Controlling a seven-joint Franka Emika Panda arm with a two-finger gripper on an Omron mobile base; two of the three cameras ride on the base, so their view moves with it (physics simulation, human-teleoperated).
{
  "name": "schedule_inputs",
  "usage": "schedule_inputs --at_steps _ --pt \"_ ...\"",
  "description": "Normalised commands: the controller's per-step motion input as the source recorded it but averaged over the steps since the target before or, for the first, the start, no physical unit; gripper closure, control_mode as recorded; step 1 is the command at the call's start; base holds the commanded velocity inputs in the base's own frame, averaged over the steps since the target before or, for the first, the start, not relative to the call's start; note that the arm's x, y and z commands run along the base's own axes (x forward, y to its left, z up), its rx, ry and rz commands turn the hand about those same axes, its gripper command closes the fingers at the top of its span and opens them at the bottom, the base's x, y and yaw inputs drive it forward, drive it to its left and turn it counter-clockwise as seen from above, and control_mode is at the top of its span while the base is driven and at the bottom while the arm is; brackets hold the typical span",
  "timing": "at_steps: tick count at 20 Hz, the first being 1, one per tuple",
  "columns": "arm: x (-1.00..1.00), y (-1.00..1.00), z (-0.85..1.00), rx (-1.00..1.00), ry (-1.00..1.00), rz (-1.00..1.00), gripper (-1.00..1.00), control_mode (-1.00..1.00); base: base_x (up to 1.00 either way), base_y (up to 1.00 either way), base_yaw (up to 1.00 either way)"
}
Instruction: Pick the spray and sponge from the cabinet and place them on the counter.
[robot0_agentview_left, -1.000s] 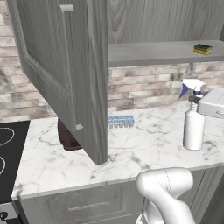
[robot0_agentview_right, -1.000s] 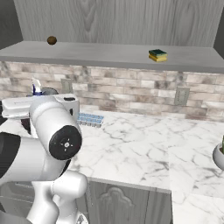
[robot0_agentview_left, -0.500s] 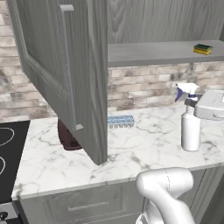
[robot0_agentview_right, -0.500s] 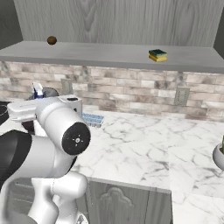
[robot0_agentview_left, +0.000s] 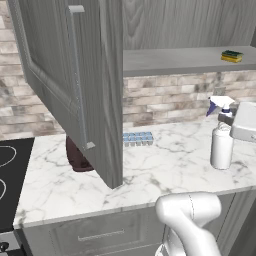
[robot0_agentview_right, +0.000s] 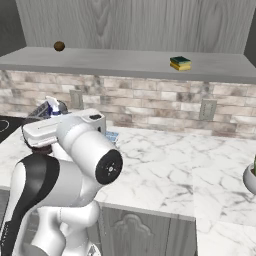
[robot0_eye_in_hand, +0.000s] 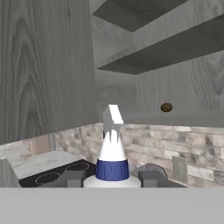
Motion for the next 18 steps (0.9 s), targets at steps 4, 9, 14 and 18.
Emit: schedule_inputs --at_steps 4,9,14,18 --pt "0.19 0.21 -0.41 0.11 -0.10 -0.07 1.00 -1.00 0.00 0.00 0.00" --pt "0.18 0.29 -0.39 0.11 -0.07 -0.03 1.00 -1.00 0.00 0.00 0.00" --pt "0.06 0.40 -0.33 0.01 -0.08 0.00 1.00 -1.00 0.00 0.00 0.00" --pt "0.00 0.37 -0.38 0.01 -0.10 -0.01 1.00 -1.00 0.00 0.00 0.00"
